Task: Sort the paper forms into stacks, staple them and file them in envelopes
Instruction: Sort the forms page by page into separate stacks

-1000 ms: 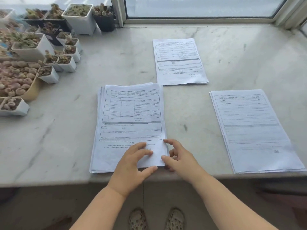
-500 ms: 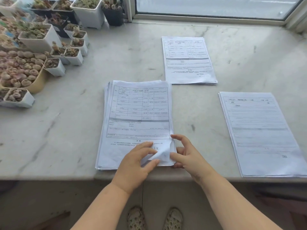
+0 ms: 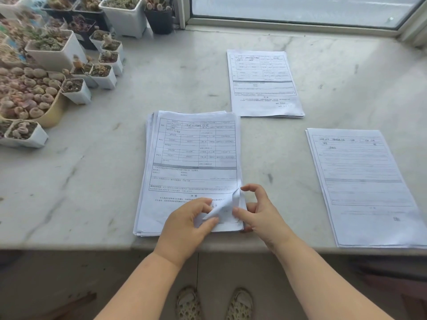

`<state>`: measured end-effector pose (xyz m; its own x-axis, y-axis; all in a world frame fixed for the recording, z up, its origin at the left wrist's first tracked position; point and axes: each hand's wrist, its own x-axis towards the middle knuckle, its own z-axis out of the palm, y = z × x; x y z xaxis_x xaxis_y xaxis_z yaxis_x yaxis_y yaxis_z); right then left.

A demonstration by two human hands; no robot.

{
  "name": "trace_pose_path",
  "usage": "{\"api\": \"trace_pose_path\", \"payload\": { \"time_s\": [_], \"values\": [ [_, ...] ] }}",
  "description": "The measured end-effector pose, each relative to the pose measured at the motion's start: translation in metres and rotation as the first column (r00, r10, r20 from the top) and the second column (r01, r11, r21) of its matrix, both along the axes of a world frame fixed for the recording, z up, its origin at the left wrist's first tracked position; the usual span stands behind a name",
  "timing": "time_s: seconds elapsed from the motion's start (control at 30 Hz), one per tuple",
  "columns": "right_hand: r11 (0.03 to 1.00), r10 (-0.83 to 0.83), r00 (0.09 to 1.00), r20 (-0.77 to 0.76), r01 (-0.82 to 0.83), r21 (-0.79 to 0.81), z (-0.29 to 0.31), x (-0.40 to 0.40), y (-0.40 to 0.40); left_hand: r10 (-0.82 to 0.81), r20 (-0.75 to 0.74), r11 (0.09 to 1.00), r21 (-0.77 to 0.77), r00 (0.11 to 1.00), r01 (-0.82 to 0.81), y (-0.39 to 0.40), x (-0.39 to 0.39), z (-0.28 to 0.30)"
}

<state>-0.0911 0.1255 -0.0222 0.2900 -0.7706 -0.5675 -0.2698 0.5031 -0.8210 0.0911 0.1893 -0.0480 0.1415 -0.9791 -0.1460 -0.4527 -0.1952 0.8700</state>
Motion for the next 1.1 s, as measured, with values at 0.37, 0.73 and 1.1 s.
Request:
{"api": "trace_pose_path", "payload": {
  "time_s": [0.37,0.73,1.1],
  "values": [
    [0.993,0.103,0.995,0.002,-0.103,0.05,0.004,-0.002,-0.014,0.105,-0.036,0.994,0.022,0.994,-0.104,-0.01,0.002,0.007],
    [0.968,0.216,0.973,-0.079,-0.203,0.147,0.021,0.002,-0.026,0.06,-0.124,0.996,0.068,0.99,-0.052,-0.009,0.004,0.012],
    [0.971,0.219,0.917,-0.332,-0.17,0.17,0.027,0.014,-0.015,-0.252,0.179,0.965,0.12,0.951,0.234,0.012,0.0,0.021]
  ]
}}
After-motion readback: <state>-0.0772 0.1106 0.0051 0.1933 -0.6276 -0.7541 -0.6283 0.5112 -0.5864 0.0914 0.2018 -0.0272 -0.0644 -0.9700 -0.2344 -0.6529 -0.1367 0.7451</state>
